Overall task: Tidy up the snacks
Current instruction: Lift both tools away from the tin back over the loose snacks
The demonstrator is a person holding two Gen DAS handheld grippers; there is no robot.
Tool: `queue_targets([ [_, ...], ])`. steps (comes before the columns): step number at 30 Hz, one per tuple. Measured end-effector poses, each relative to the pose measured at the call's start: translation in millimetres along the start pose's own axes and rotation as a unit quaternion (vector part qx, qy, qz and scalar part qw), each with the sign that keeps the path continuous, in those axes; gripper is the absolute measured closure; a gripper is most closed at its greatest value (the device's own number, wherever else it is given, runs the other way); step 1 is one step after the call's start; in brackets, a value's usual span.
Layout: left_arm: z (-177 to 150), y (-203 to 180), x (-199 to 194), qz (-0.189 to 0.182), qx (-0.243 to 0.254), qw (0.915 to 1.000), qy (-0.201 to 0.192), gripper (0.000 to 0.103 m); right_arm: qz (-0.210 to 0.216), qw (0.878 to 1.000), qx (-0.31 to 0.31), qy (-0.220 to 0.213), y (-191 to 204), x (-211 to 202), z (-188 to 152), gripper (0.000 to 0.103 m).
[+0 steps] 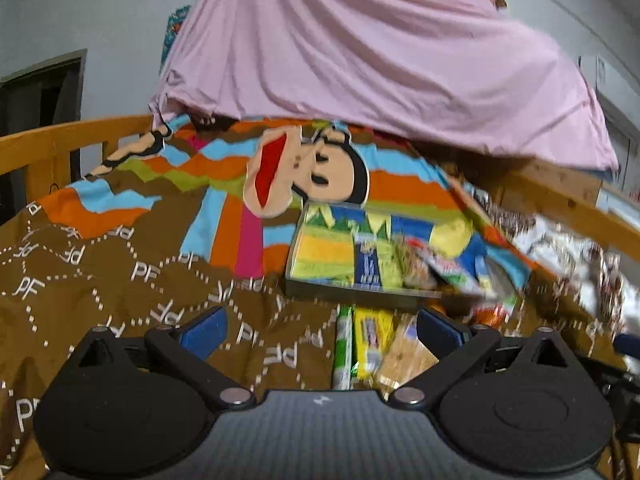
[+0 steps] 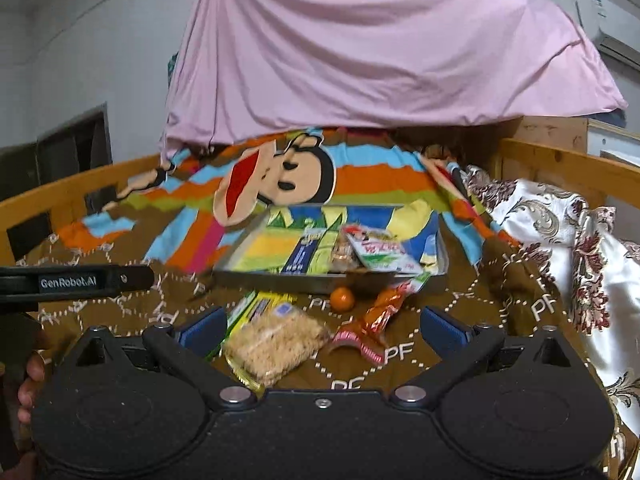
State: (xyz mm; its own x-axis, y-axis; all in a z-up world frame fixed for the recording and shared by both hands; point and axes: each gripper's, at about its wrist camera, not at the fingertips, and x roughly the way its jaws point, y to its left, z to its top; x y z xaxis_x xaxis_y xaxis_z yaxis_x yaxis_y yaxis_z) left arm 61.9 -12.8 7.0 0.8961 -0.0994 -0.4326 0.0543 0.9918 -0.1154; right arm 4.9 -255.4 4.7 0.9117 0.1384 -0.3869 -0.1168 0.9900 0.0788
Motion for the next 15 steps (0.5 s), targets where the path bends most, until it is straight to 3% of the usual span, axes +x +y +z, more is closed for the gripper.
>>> queue_targets([
  [15,-10.1,18.2,30.5,0.009,0.014,0.9982,0.057,0.0,0.026,0.997,0.002,0.076,10.9,38.8,-8.4,0.001],
])
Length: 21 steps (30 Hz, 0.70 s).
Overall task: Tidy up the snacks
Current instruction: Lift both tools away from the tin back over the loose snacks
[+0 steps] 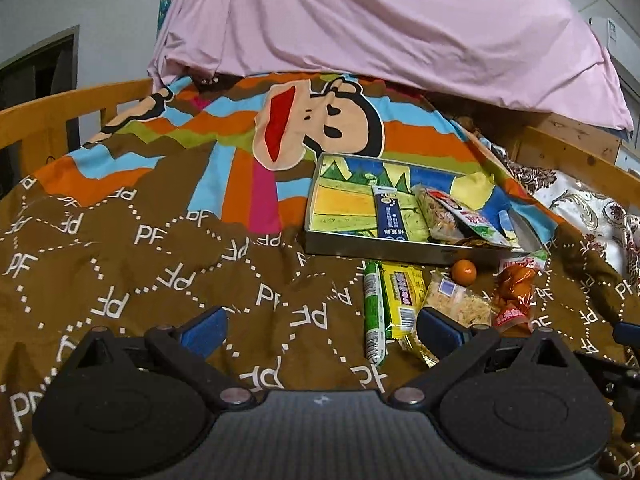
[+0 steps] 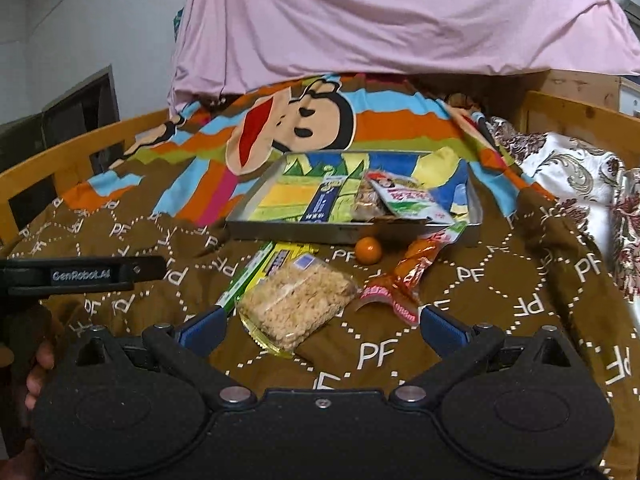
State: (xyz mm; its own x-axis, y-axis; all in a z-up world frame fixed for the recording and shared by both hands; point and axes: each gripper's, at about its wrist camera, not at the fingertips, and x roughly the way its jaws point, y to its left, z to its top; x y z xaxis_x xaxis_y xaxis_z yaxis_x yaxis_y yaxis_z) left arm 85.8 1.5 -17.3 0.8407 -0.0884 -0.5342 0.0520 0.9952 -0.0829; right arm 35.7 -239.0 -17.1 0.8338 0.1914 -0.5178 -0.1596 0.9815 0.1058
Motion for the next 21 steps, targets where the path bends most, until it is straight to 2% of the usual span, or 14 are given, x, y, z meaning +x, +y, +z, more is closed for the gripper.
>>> queue_targets([
  [8,7.8,2.6,26.0,-0.024,0.009,0.9996,0.013,0.0,-0.002,1.0,-0.023,0.017,10.5,18.5,-2.5,0.001],
  [21,22.8,13.5,69.4,-0.071,0.032,0.9957,0.049,0.0,-0.04,0.996,-0.073,0.017,39.0,69.3,-8.8,0.001],
])
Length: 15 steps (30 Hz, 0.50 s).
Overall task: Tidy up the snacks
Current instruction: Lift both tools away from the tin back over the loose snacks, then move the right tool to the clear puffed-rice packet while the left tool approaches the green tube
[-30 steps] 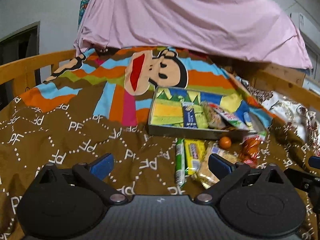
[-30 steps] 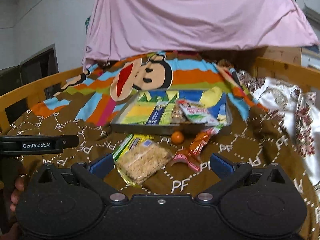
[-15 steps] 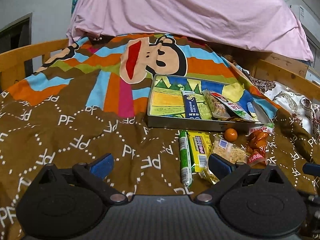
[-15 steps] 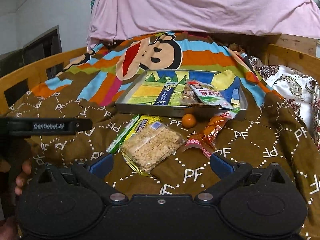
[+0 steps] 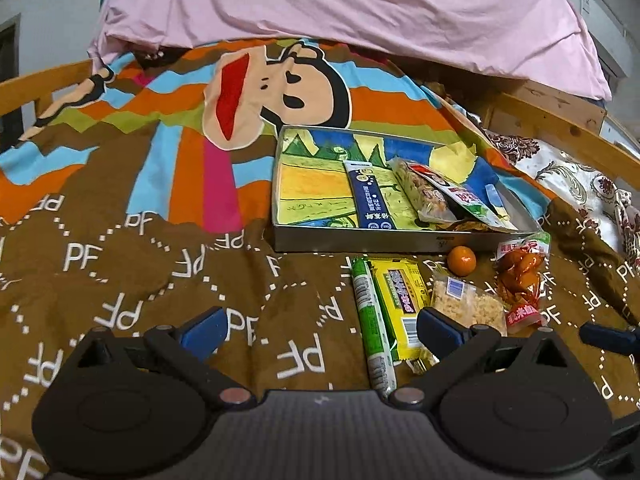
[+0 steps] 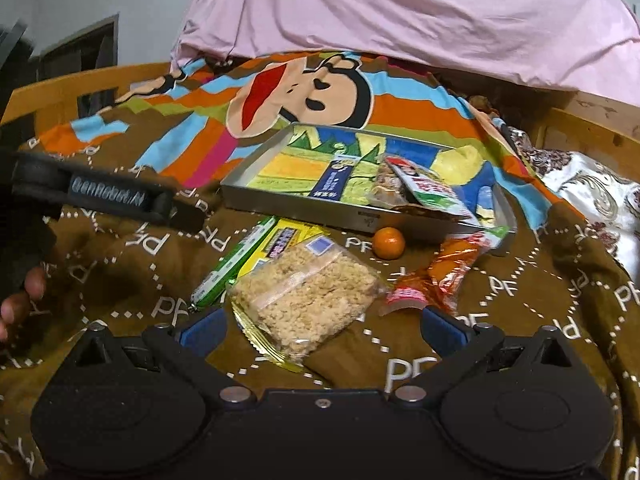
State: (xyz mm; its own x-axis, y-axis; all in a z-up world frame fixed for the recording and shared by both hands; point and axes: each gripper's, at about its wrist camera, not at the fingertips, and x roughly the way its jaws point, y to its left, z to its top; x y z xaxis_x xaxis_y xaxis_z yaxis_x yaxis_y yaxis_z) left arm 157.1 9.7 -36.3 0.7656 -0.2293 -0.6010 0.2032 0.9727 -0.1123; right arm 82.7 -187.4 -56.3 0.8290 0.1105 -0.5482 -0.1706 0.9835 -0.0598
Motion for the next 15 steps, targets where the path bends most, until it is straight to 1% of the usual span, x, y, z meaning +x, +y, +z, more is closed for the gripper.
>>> queue_targets([
  [3,5.4,3.5,9.7,-0.025,-0.019,0.9995,0.007,0.0,-0.003,1.0,-0.011,-0.001,9.5,11.4,0.4,0.001],
  [5,9.3,2.6,16.6,-0.038,-0.019,0.999,0.014,0.0,-0.01,1.0,-0.024,0.0,16.8,20.1,0.6,0.001],
  [10,15.0,-6.9,34.6,-0.057,0.02,0.9978,0.03,0.001,-0.026,0.997,-0.074,0.015,35.6,41.7,-2.3,0.001],
  [12,17.0,-8.1,41.7,-0.064,0.025,0.997,0.036,0.001,-0.028,0.996,-0.086,0.023,40.5,48.6,-5.0,0.001],
  [15,20.6,-3.8,52.3,-0.08,0.003,0.9956,0.049,0.001,-0.037,0.995,-0.095,0.018,43.8,53.3,-6.1,0.001],
])
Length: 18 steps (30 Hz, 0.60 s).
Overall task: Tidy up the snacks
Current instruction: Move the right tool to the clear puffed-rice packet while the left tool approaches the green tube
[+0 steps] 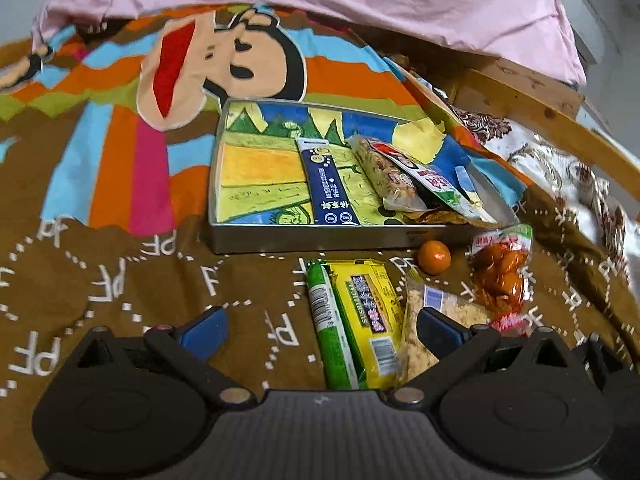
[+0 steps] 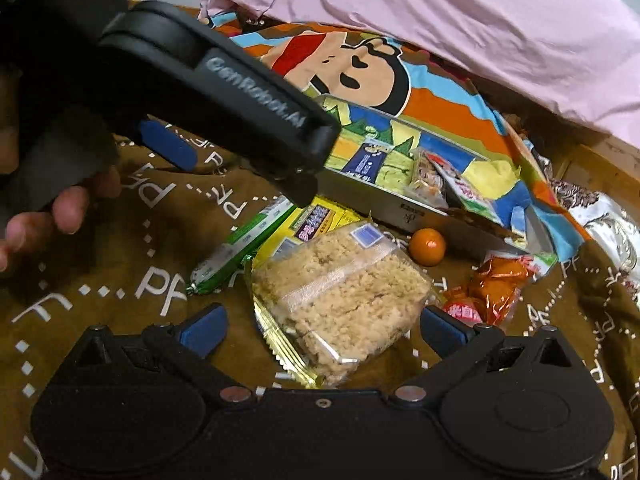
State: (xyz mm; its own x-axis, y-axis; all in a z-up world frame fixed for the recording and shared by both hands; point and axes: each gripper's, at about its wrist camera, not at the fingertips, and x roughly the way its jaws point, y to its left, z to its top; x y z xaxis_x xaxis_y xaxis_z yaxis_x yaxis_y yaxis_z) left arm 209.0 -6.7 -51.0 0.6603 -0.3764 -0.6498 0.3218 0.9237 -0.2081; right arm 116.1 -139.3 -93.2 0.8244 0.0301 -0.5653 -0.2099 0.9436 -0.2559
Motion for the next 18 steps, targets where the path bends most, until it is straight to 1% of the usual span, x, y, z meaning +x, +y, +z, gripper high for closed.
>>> queue_targets([
  [2,2.3,4.9,6.3,-0.011,-0.019,0.9997,0.008,0.0,-0.019,1.0,-0.001,-0.005,-1.4,0.5,-0.1,0.001],
  [4,2.5,6.8,10.1,-0.011,-0.029,0.9994,0.012,0.001,-0.043,0.999,0.0,-0.004,-5.9,0.7,0.0,0.001],
  [8,1.3,4.6,10.1,-0.009,-0.025,0.9995,0.015,0.001,-0.07,0.997,0.027,0.004,-23.3,-5.1,0.2,0.001],
  [10,0.2,3.3,8.1,-0.012,-0.021,0.9996,0.016,0.001,-0.09,0.995,0.036,0.002,-33.0,-12.8,-0.8,0.001],
  [12,-0.2,2.7,7.1,-0.017,-0.016,0.9996,0.016,0.001,-0.104,0.993,0.052,0.011,-45.6,-19.5,-2.9,0.001],
  [15,-0.3,2.0,7.0,-0.023,-0.009,0.9995,0.02,0.001,-0.102,0.99,0.09,0.029,-62.6,-24.6,-7.0,0.001],
  [18,0.4,2.5,5.6,-0.029,-0.002,0.9993,0.024,0.001,-0.086,0.99,0.109,0.029,-66.1,-27.1,-6.7,0.001],
])
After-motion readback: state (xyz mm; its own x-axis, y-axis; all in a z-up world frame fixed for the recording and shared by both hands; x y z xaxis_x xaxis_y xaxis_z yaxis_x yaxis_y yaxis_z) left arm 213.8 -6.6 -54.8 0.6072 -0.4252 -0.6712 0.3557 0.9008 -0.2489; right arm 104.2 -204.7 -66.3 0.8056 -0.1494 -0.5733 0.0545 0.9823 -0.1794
